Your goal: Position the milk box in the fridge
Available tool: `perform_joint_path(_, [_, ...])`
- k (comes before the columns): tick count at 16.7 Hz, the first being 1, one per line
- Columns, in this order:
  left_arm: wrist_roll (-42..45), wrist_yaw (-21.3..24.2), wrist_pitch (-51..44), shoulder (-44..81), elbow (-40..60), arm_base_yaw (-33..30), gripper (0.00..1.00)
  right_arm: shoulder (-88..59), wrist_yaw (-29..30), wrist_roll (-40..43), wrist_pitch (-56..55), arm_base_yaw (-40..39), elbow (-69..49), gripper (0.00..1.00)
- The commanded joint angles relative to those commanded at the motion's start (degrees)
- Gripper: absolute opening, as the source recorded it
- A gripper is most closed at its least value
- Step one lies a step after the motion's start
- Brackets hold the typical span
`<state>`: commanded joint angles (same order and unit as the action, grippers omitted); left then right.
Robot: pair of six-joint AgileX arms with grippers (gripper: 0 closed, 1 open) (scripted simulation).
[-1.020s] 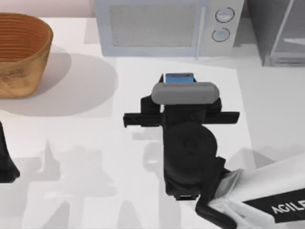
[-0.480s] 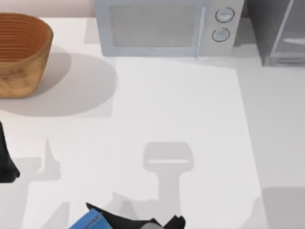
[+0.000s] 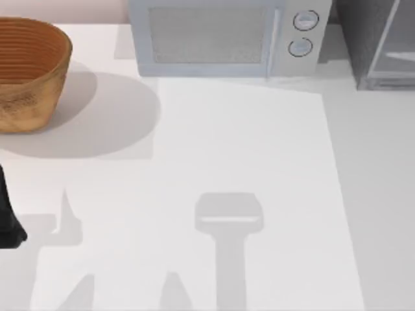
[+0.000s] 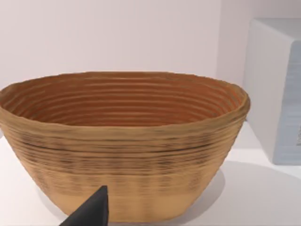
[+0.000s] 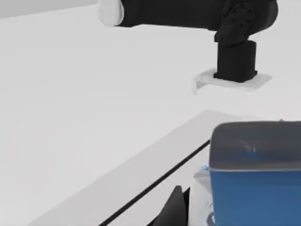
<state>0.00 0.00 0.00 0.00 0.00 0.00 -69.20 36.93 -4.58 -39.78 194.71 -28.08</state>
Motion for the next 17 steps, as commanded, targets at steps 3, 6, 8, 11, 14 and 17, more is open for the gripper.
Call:
perform_joint_path(3, [0.0, 0.0, 0.0, 0.0, 0.0, 0.0, 1.0, 9.94, -6.03, 0.09, 5.57, -31.63, 4.17, 0.0])
perform_joint_path(6, [0.0, 0.0, 0.0, 0.0, 0.0, 0.0, 1.0, 19.97, -12.0, 0.44, 11.13, -63.65, 8.29, 0.0])
perform_joint_path(8, [0.0, 0.0, 0.0, 0.0, 0.0, 0.0, 1.0, 26.6, -15.81, 0.82, 14.82, -84.45, 10.97, 0.0])
perform_joint_path(11, [0.0, 0.0, 0.0, 0.0, 0.0, 0.0, 1.0, 36.3, -21.17, 1.49, 20.25, -113.89, 14.86, 0.0])
perform_joint_path(14, [0.0, 0.0, 0.0, 0.0, 0.0, 0.0, 1.0, 45.42, -25.99, 2.2, 25.49, -139.99, 18.5, 0.0])
perform_joint_path(17, [0.0, 0.0, 0.0, 0.0, 0.0, 0.0, 1.0, 53.68, -30.07, 2.93, 30.34, -161.43, 21.8, 0.0])
